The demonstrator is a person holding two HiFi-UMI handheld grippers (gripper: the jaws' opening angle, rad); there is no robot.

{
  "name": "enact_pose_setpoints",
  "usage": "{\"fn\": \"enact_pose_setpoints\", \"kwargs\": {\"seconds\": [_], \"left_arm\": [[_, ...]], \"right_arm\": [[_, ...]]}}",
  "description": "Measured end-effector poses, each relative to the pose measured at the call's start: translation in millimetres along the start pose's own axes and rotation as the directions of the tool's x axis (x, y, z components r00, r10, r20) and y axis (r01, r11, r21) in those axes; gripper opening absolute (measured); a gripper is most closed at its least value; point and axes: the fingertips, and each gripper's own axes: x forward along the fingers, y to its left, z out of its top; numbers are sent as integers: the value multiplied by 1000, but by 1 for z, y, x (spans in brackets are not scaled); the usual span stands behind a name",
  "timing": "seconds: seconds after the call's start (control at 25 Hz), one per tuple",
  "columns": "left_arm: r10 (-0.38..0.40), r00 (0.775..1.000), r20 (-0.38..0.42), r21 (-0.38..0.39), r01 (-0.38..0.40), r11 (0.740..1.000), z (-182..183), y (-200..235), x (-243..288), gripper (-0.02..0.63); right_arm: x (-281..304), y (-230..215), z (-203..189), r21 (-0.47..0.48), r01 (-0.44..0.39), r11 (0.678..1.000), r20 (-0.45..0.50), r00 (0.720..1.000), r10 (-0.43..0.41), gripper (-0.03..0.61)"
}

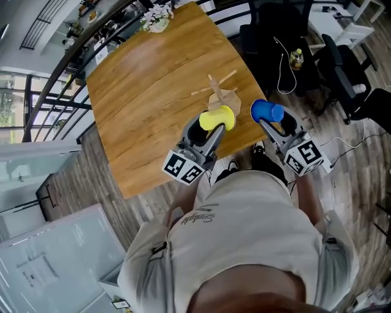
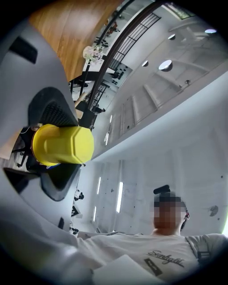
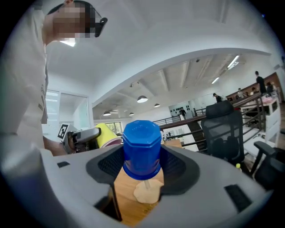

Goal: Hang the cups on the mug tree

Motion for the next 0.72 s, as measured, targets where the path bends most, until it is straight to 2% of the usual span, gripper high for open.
{"fn": "enact_pose_setpoints", "kwargs": {"seconds": [0.16, 0.28, 0.52, 0.72], "left_arm": [[80, 996, 26, 22, -81, 996, 7, 7, 13, 258], [157, 986, 52, 32, -159, 987, 11, 15, 14, 258], [302, 946, 115, 43, -309, 950, 19, 26, 13, 258], [375, 917, 138, 53, -385, 921, 24, 26, 7, 258]], "right_arm": [[22, -14, 9, -62, -95, 994, -4, 996, 94, 241], [35, -19, 12, -64, -159, 985, -4, 987, 159, 241], [55, -31, 7, -40, -295, 955, -22, 956, 294, 241], [70, -37, 6, -55, -374, 926, -27, 927, 373, 241]]}}
